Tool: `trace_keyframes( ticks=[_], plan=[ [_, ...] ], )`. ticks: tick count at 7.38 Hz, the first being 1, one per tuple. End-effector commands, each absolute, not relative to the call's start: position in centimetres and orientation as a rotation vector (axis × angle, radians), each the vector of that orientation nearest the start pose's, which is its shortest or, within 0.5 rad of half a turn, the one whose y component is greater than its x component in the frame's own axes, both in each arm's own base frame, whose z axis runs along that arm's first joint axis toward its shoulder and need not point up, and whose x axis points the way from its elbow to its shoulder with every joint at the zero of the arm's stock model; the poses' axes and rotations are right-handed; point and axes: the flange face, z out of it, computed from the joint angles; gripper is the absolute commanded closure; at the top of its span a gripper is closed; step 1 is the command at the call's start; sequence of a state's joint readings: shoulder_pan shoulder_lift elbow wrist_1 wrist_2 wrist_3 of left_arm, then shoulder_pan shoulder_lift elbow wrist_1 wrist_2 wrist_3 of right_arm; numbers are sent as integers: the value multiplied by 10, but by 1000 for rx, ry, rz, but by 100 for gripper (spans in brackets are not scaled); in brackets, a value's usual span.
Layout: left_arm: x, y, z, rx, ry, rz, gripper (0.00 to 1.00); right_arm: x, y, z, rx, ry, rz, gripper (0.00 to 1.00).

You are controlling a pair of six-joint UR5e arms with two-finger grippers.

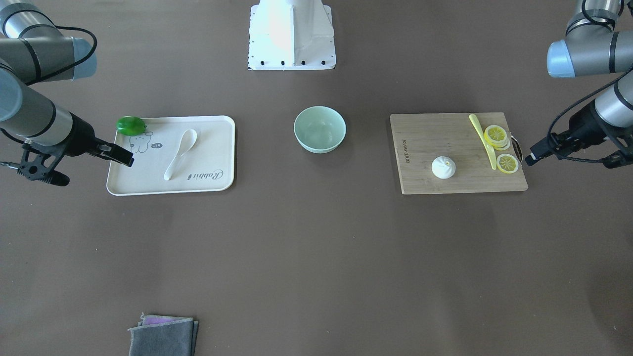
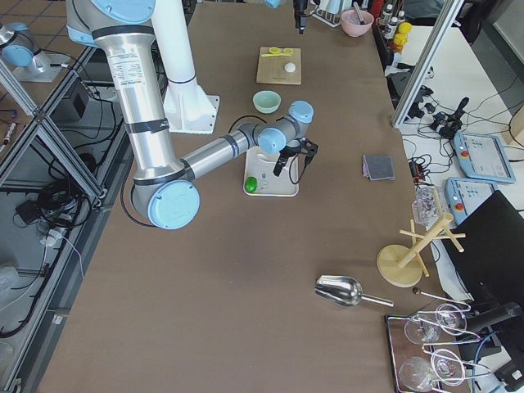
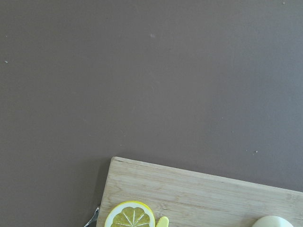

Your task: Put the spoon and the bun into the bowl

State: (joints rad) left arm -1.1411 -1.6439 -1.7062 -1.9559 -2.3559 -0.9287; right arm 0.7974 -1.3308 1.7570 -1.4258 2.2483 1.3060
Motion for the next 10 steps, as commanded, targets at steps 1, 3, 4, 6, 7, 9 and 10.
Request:
trace_keyframes(
  ticks=[1,3,4,6,7,9,10],
  plan=[
    [168,-515,507,-40,944,-228,2,-401,-447,427,-273,-794,310,8],
    [168,-514,506,-39,945,-228,2,-414,-457,430,-255,-779,316,13],
    [168,-514,503,-34,948,-225,2,-423,-459,426,-255,-778,311,20],
    [166,-513,499,-26,953,-222,2,-424,-459,424,-261,-781,326,78],
    [165,-510,498,-25,954,-222,2,-424,-459,422,-263,-783,328,100],
    [167,-510,491,-20,961,-221,2,-423,-457,415,-258,-796,325,100],
    [170,-509,488,-36,966,-247,2,-420,-455,402,-255,-816,323,100]
  ],
)
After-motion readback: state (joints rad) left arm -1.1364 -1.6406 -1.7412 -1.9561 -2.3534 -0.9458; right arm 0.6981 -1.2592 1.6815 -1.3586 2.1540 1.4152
